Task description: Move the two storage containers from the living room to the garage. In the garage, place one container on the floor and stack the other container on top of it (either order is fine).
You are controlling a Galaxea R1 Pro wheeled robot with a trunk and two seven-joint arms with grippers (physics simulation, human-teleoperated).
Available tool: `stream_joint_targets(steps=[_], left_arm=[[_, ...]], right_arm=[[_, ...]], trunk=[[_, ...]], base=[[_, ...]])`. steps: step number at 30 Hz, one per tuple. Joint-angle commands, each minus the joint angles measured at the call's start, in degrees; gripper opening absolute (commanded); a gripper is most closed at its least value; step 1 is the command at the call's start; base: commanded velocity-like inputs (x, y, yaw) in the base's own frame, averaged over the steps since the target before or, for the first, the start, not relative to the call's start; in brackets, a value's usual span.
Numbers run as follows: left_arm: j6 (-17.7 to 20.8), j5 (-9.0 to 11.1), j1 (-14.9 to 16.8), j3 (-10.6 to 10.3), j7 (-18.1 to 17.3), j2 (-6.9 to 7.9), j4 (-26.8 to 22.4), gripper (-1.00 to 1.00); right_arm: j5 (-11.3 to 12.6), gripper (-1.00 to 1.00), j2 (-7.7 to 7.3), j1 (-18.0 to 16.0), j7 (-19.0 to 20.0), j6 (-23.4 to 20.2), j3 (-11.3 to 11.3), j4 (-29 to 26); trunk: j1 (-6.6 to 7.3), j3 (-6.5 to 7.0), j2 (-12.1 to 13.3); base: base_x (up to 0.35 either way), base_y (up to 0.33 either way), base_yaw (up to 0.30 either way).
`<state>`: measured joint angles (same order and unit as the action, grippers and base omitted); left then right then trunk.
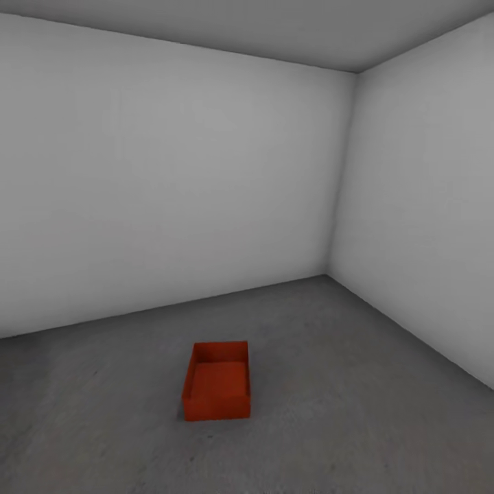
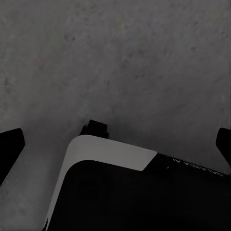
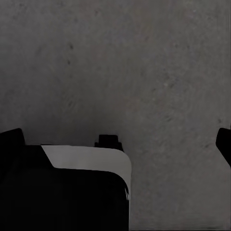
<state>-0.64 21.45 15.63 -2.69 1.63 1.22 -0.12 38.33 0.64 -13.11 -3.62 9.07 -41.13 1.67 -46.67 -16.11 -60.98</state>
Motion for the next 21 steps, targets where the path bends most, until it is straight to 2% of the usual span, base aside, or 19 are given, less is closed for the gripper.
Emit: stream_joint_targets(steps=[1, 21], left_arm=[[-0.1, 0.4, 0.0, -0.3, 0.1, 0.01, 0.0, 1.0], [-0.1, 0.4, 0.0, -0.3, 0.1, 0.01, -0.1, 1.0]], right_arm=[[0.3, 1.0, 0.07, -0.1, -0.1, 0.2, -0.4, 0.2], [0.3, 1.0, 0.14, -0.1, -0.1, 0.2, -0.4, 0.2]], trunk=[[0.01, -0.07, -0.1], [0.01, -0.07, -0.1]], base=[[-0.119, 0.078, -0.295], [-0.009, 0.006, -0.295]])
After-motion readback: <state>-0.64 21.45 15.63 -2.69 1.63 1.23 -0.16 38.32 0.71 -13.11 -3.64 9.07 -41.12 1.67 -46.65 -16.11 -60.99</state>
